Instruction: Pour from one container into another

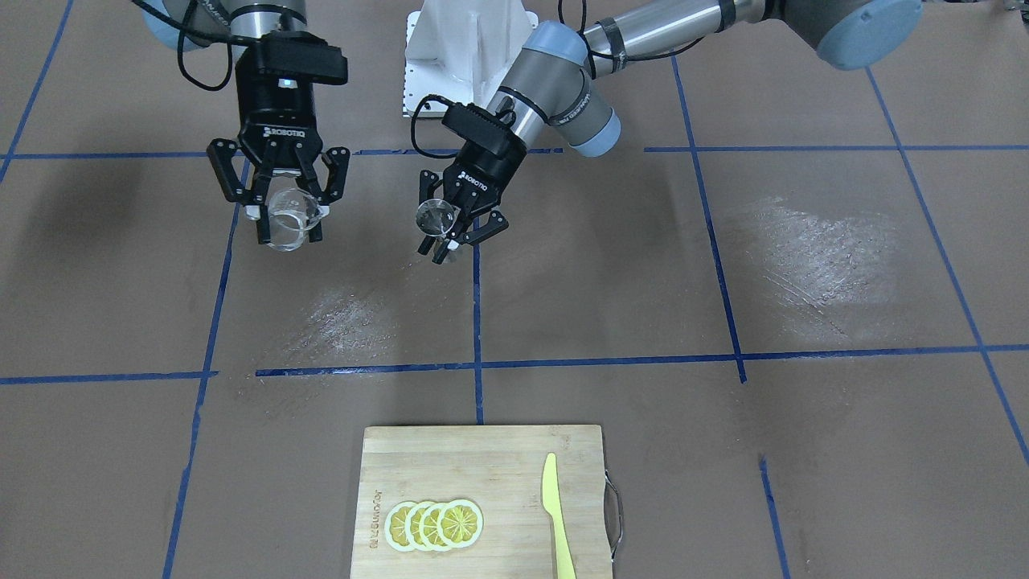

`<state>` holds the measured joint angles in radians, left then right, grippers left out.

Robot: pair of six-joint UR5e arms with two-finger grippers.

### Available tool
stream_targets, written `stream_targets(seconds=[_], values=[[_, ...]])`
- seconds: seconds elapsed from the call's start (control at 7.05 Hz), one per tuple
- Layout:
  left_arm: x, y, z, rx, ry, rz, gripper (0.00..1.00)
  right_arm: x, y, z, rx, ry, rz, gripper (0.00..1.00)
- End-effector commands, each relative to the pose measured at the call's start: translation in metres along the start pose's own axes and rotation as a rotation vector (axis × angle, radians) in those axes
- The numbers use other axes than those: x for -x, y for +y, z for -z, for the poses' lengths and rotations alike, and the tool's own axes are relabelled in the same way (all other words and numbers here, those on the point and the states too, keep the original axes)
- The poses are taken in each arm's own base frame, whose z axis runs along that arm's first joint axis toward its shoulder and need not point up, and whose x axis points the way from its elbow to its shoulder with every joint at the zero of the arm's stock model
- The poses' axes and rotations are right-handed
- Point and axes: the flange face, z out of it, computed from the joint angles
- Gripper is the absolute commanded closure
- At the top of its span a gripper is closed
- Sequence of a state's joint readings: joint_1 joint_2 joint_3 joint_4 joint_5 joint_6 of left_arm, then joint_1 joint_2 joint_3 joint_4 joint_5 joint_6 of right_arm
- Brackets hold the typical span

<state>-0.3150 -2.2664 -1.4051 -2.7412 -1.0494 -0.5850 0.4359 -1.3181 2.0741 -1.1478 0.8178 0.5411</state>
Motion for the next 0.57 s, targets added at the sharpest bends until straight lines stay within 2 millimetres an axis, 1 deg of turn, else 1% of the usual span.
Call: stream_targets(seconds=[0.0,0.14,0.28,0.43], values=[[0.033,-0.003,0.029,-0.018,-0.009,0.062,1.00,-0.043,0.054,-0.003,0.071,0.066,-0.134,1.00],[0.055,-0.002,0.051,-0.023,-0.018,0.095,1.00,-0.055,0.072,-0.003,0.094,0.089,-0.198,1.00],[0.085,0.007,0.059,-0.015,-0.056,0.138,1.00,-0.068,0.098,-0.003,0.129,0.114,-0.218,1.00],[0.124,0.029,0.074,0.000,-0.128,0.113,1.00,-0.088,0.124,-0.003,0.168,0.149,-0.219,1.00]])
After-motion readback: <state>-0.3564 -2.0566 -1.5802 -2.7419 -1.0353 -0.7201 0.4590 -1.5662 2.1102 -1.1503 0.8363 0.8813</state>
